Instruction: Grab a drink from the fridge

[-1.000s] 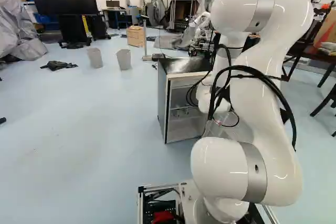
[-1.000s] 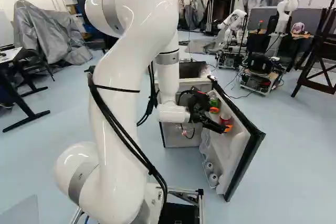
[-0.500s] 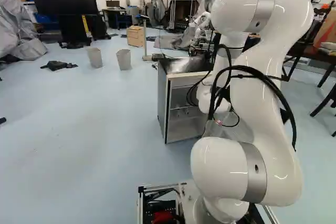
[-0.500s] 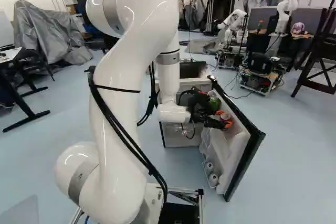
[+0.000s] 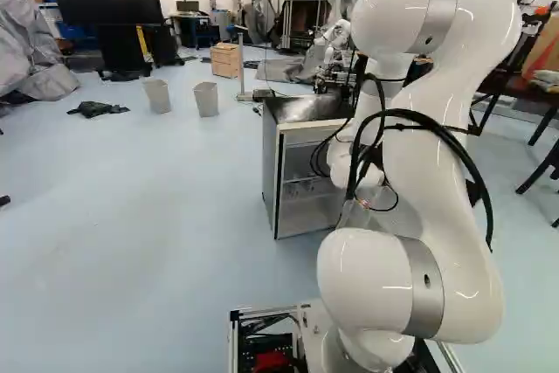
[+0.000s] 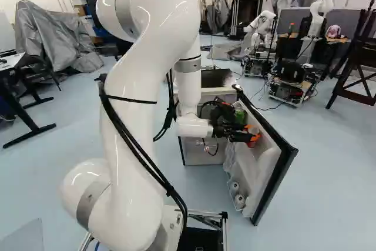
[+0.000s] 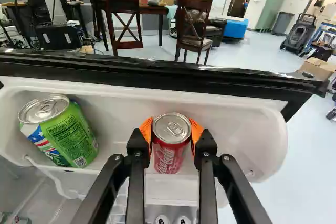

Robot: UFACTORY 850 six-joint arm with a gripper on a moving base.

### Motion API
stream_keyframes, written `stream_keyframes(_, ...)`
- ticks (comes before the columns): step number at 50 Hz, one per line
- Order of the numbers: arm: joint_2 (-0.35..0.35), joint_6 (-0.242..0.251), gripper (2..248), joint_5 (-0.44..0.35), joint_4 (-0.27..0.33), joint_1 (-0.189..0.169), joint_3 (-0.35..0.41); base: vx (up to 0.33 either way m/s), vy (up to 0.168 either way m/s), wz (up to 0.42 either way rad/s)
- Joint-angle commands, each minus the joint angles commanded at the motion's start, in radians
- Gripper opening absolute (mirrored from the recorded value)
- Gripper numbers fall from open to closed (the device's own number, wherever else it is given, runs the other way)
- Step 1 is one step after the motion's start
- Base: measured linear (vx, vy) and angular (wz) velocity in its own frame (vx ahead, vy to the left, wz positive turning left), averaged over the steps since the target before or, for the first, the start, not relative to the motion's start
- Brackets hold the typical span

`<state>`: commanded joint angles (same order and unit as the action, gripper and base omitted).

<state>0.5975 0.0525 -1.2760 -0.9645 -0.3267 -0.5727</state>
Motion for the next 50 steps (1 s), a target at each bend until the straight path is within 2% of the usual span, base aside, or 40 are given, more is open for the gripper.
stream_keyframes(27,-0.011,0.000,94,-0.033,0.000,0.018,0.019,0.000,0.000,0.000)
stream_keyframes(50,-0.052,0.000,94,-0.079,0.000,0.081,0.090,0.000,0.000,0.000)
